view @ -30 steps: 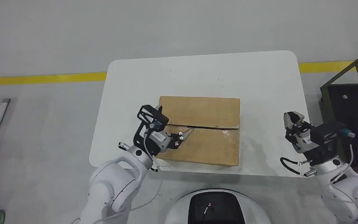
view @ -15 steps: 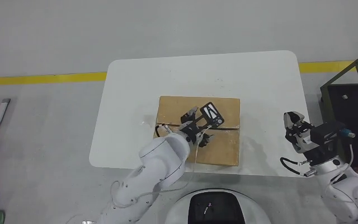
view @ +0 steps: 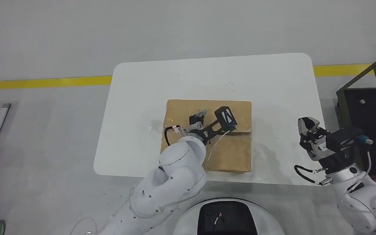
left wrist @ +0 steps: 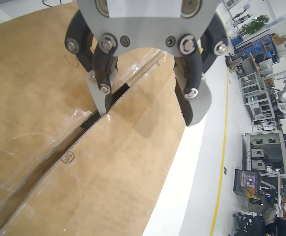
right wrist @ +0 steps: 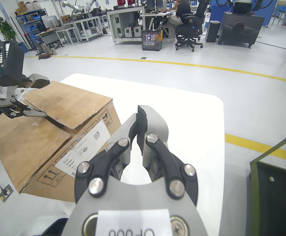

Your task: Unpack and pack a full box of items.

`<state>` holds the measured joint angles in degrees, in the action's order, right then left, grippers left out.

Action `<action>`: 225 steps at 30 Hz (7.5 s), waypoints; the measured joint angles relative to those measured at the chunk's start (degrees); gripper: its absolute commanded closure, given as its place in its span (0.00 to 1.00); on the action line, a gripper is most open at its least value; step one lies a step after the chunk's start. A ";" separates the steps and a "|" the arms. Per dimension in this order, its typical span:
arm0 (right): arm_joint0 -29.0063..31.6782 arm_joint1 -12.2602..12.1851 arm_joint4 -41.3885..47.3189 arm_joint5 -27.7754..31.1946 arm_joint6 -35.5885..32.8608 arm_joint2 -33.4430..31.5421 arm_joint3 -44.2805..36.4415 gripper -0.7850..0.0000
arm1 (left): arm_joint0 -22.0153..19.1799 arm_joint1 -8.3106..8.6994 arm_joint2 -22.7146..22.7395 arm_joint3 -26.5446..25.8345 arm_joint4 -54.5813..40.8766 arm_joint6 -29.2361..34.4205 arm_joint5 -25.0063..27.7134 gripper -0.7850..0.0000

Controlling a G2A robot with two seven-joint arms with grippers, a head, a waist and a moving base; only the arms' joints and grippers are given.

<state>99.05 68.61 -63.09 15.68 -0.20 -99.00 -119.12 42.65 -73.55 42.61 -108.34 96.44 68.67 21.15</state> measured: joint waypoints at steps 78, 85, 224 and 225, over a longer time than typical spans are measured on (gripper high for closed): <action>4.10 0.63 0.75 -2.64 1.92 -2.35 -2.16 1.00 | -29.86 -16.82 -8.59 41.19 -1.58 -11.66 5.42 0.00; 4.10 0.73 1.22 -2.65 1.64 -2.16 -2.05 1.00 | -28.67 -17.32 -7.97 40.91 -0.81 -11.76 6.08 0.00; -12.07 -8.47 49.64 14.19 -52.03 10.75 4.24 1.00 | 31.11 -2.01 29.38 -26.30 -3.72 -21.18 6.32 0.00; -12.21 -8.46 49.05 14.09 -51.35 11.03 4.27 1.00 | 31.15 -1.98 29.48 -26.30 -3.73 -21.30 6.24 0.00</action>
<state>86.84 60.14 -14.03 29.77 -51.55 -87.97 -114.85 73.80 -75.53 72.10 -134.65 92.71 47.37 27.39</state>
